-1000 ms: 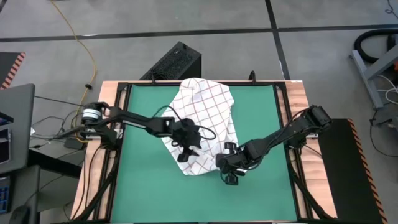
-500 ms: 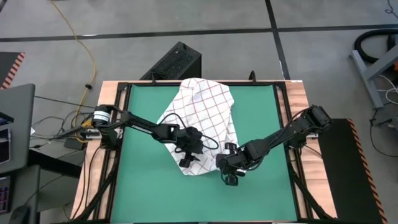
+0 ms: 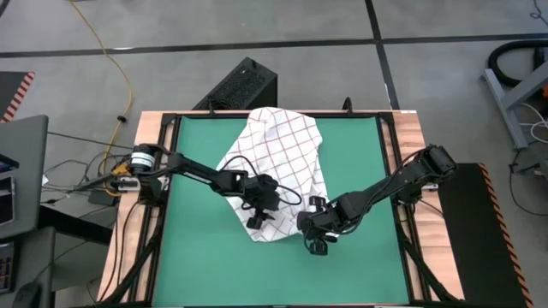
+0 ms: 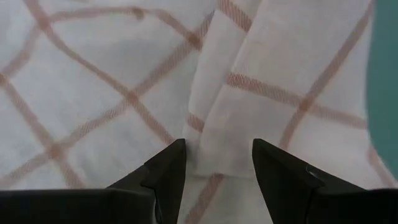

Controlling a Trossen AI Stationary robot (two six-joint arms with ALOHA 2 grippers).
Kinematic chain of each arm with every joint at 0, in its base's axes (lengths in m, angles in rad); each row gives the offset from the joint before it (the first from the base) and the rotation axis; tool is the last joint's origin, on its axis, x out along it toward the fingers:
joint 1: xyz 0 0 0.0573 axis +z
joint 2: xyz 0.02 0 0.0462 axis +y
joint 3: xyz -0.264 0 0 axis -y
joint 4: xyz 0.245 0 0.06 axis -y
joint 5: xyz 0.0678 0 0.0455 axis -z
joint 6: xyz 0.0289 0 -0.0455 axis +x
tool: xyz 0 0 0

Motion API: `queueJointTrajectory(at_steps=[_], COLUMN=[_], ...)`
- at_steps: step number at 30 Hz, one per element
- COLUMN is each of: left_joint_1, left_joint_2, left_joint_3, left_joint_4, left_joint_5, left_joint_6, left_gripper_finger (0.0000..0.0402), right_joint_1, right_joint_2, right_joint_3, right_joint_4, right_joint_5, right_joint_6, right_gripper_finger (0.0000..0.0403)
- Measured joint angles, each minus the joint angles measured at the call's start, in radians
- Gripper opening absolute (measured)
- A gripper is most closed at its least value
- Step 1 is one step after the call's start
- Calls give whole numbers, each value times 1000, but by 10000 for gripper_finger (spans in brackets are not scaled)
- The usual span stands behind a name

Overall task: Roll towel
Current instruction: Roll the white towel

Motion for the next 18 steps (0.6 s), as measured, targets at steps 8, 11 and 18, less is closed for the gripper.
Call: queueJointTrajectory(at_steps=[8, 11, 18], left_joint_1=[-13, -13, -12], left_joint_2=[17, 16, 16], left_joint_3=[0, 10, 26], left_joint_4=[-13, -31, -57], left_joint_5=[21, 62, 83], left_joint_6=[-62, -75, -70], left_gripper_finger=[167, 148, 73], right_joint_1=[0, -2, -2], right_joint_2=[0, 0, 0], right_joint_3=[0, 0, 0], right_joint_4=[6, 7, 7], right_joint_5=[-1, -1, -1], right_joint_6=[0, 0, 0], right_gripper_finger=[8, 8, 8])
